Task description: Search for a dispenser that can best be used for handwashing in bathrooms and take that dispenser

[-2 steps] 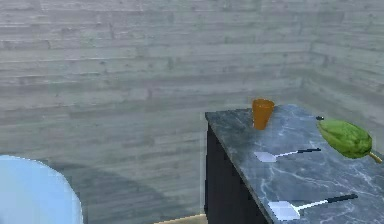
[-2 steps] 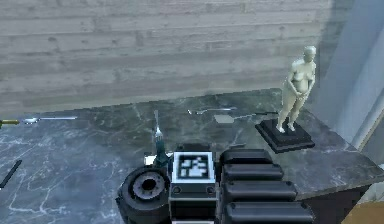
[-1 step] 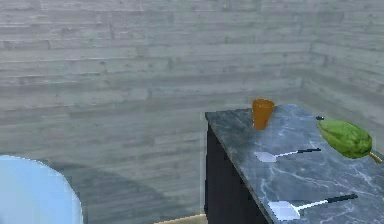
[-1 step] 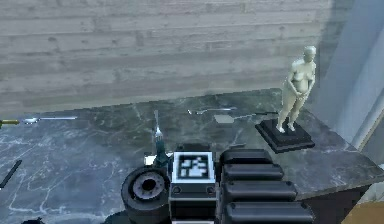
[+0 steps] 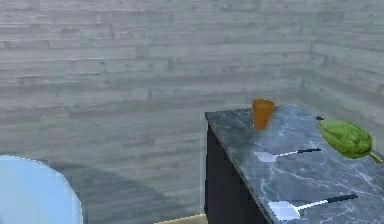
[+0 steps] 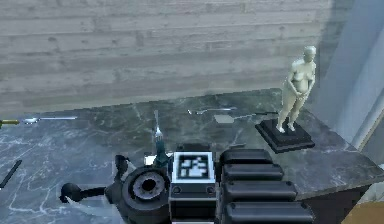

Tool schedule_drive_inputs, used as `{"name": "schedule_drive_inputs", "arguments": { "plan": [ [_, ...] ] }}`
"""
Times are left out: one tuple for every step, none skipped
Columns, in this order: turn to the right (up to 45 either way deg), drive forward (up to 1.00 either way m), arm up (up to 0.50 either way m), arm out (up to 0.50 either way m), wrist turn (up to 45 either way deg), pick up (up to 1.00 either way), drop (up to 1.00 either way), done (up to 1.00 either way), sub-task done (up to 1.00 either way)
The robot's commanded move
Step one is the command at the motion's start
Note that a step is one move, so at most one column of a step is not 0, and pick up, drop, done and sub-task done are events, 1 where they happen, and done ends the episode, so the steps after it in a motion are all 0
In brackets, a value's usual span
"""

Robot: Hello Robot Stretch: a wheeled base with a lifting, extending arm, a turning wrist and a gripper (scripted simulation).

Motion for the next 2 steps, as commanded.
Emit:
{"name": "schedule_drive_inputs", "arguments": {
  "plan": [
    [0.0,0.0,0.0,0.0,24.0,0.0,0.0,0.0,0.0],
    [0.0,0.0,0.0,0.0,0.0,1.0,0.0,0.0,0.0]
  ]
}}
